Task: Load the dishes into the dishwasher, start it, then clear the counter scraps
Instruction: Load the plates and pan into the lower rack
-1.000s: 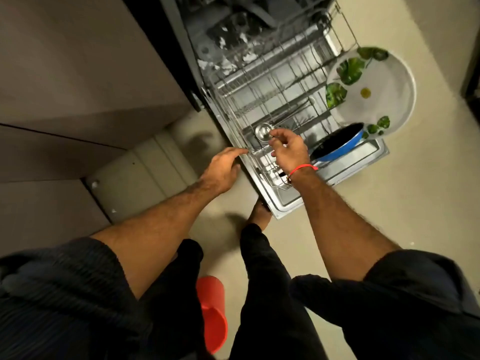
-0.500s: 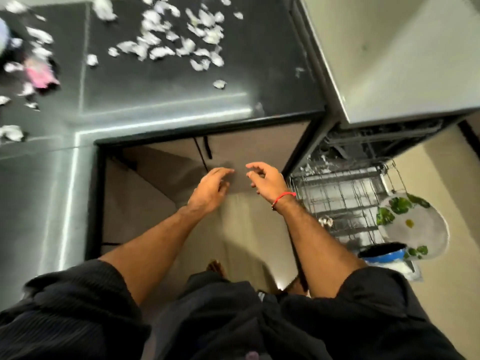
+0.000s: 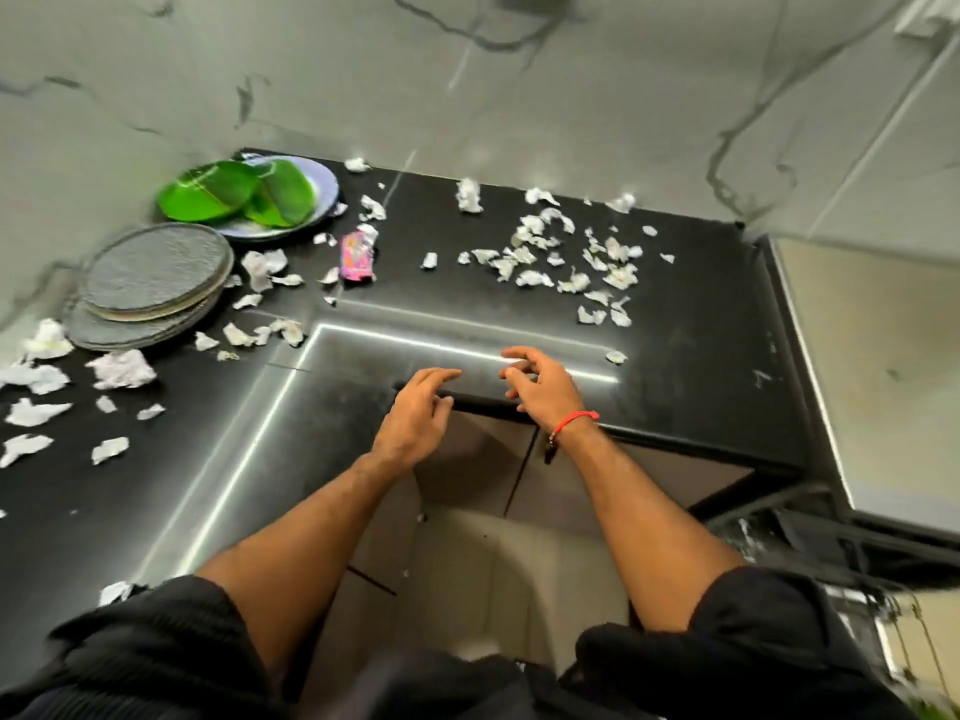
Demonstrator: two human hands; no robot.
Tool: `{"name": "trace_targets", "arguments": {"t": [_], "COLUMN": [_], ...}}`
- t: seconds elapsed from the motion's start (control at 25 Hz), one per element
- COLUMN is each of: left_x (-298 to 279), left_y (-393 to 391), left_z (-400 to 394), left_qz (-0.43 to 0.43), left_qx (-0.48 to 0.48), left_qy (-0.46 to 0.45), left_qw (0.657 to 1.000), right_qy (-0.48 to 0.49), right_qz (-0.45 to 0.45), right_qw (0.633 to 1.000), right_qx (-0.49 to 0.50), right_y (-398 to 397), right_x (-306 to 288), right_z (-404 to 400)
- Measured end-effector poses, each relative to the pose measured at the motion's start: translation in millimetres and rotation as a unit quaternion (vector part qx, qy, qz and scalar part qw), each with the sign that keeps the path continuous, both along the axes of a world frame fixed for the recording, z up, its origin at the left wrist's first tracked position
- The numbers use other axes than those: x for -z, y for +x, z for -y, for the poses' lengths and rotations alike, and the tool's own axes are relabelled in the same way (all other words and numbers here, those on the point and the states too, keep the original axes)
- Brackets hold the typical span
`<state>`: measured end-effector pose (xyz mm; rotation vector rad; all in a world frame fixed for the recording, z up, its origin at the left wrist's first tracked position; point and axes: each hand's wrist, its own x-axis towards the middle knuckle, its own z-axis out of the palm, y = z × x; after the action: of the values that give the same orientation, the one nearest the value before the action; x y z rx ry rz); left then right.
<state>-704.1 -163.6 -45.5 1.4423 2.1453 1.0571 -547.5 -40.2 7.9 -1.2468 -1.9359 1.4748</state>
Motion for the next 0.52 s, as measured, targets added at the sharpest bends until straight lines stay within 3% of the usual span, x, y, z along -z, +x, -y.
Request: {"name": "trace_targets", "arguments": {"t": [0.24,0.52], "left_x": [-11.4,-42.9], "left_y": [-59.5,-121.7], "left_z": [-13.3,-8.4], "left_qz": [-0.011,-0.012], "left_qx": [-0.121,-0.301], "left_qy": [-0.005,0.018], "left_qw": [0.993,0.953], "right_qy": [-0.013,-0.062], "right_qz": [-0.029,-0.057], "right_qw": [0.996,0.976], "right_qx": [-0.089,-0.201], "right_y": [-87.6,-190.1], "right_x": [-4.7,-18.6], "right_z": [-49.1,-83.0]}}
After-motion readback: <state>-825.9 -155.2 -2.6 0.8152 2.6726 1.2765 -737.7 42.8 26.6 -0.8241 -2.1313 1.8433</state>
